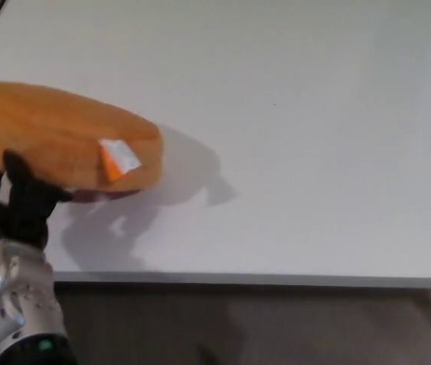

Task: A soft plate is kept in the center of the table close to the robot and the robot uses its left hand to pick up the plate, turns it upside down and places it back on the table

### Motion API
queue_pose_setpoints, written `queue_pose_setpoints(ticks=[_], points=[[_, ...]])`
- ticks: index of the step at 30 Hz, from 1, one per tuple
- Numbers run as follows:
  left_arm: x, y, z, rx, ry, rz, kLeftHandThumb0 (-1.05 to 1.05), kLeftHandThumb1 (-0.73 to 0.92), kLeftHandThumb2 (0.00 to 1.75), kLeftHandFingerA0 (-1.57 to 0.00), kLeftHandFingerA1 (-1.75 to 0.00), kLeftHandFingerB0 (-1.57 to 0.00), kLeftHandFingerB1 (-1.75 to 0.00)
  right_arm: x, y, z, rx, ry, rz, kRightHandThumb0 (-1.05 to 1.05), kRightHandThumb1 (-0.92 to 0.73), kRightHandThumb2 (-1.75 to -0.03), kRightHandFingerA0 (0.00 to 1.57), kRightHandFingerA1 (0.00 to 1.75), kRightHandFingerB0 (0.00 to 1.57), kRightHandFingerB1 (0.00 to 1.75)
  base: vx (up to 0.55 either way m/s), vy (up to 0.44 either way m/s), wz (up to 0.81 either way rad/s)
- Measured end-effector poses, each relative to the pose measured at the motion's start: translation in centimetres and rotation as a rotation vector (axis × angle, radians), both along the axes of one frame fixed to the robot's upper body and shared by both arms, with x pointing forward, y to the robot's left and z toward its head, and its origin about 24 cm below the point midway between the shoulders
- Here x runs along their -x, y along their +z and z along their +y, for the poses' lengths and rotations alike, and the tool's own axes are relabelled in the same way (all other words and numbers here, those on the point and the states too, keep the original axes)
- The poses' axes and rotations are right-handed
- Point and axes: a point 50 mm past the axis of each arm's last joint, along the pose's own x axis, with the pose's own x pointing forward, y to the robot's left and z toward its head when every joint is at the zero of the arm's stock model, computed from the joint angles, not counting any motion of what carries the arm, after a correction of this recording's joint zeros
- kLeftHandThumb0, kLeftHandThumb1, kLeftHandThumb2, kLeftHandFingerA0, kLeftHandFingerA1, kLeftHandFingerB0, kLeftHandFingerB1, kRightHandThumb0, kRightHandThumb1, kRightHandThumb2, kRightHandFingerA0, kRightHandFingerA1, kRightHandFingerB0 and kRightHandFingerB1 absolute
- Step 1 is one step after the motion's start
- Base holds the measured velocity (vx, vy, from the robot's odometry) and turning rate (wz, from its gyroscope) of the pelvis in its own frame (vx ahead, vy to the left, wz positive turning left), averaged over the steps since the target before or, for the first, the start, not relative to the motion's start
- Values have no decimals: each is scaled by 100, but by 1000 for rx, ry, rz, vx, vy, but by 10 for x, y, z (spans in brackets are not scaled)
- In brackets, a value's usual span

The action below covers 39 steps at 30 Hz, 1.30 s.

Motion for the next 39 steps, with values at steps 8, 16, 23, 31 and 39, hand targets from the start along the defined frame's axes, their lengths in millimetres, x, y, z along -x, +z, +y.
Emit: queue_pose_setpoints(ticks=[8, 16, 23, 31, 39], points=[[11, -27, 4, 201, 99, 152, -31, 74, 79, -107, -169, -43, -79, -1, 1, 0, 1, 2, -5, -74, -89, -67, 33, 51, 13, 29, 0, 0, 0], [9, -30, -1, 159, 22, 257, -30, 66, 67, -102, -173, -44, -83, -2, 1, 1, 1, 3, -6, -76, -88, -67, 33, 54, 13, 31, 0, 0, 0], [2, -22, -6, 46, -111, 300, -35, 69, 65, -108, -175, -58, -103, -2, 2, 1, 1, 3, -7, -75, -89, -67, 34, 53, 14, 30, 0, 0, 0], [-7, -18, -33, -123, -337, 376, -46, 44, 91, -139, -148, -101, -128, -3, 2, 1, 0, 4, -12, -76, -88, -67, 34, 51, 14, 29, 0, 0, 0], [-11, -16, -75, -280, -600, 422, -46, 42, 91, -136, -147, -107, -131, -4, 3, 1, 0, 7, -14, -75, -88, -67, 33, 51, 13, 29, 0, 0, 0]])
